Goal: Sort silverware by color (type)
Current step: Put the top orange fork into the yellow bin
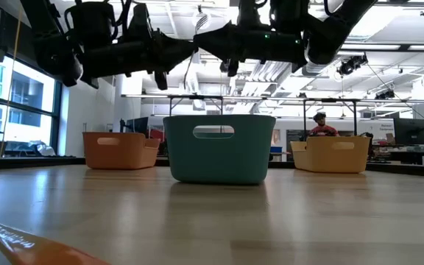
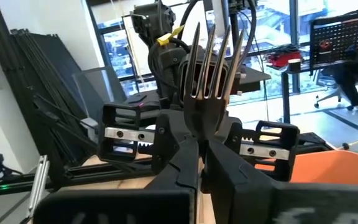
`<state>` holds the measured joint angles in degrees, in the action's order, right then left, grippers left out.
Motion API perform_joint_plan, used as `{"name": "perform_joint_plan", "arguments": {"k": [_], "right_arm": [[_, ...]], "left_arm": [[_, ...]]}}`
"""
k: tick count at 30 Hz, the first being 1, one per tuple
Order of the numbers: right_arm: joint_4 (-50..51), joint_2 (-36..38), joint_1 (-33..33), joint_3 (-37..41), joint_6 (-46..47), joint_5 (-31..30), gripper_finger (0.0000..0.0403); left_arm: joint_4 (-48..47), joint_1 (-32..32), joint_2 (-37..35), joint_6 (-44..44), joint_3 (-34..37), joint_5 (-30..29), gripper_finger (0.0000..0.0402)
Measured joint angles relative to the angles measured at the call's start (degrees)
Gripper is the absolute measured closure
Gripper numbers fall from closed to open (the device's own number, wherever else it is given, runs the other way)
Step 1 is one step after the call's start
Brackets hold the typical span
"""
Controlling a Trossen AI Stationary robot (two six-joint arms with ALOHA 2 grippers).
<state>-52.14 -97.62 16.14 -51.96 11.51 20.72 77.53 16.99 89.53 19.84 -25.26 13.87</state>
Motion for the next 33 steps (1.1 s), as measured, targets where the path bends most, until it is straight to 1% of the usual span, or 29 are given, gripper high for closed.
{"name": "perform_joint_plan", "arguments": {"k": [3,7,10,13,15,17,21,25,28,30,33], "right_arm": [[0.49,0.0,0.02,-0.72,0.16,0.67,0.0402],[0.6,0.61,0.84,-1.36,0.28,0.79,0.0402],[0.79,2.73,2.25,-1.47,0.57,0.79,0.0402],[5.03,5.84,3.91,-1.45,0.39,0.79,0.0402],[10.99,9.34,5.4,-1.43,-0.43,0.18,0.0403],[20.63,13.98,7.39,-1.43,-1.51,-2.09,0.0402],[43.46,24.69,12.02,-1.43,-4.7,-11.33,0.0402],[61.71,33.5,17.01,-1.43,-4.99,-19.84,0.0402],[71.79,37.33,20.71,-1.4,-3.61,-23.67,0.0402],[76.72,38.26,23.17,-1.39,-2.03,-24.35,0.0402],[82.89,37.59,26.38,-1.33,0.07,-24.38,0.0402]], "left_arm": [[0.09,0.0,-0.04,1.11,0.0,0.0,0.0392],[-1.47,-0.02,0.09,2.09,0.03,0.55,0.0366],[-2.61,0.0,0.11,2.06,0.09,0.5,0.0341],[-4.44,-0.02,0.09,0.53,0.09,0.57,0.0321],[-5.34,-0.02,0.09,-1.13,0.09,0.63,0.0313],[-6.43,-0.02,0.09,-2.25,0.09,0.67,0.0311],[-7.76,-0.07,0.09,-3.9,0.09,0.67,0.0318],[-7.73,-0.04,0.09,-5.26,0.09,0.67,0.033],[-7.56,-0.04,0.09,-5.91,0.09,0.65,0.0337],[-7.56,-0.04,0.09,-5.97,0.09,0.63,0.0342],[-7.54,-0.04,0.09,-5.96,0.09,0.62,0.0347]]}}
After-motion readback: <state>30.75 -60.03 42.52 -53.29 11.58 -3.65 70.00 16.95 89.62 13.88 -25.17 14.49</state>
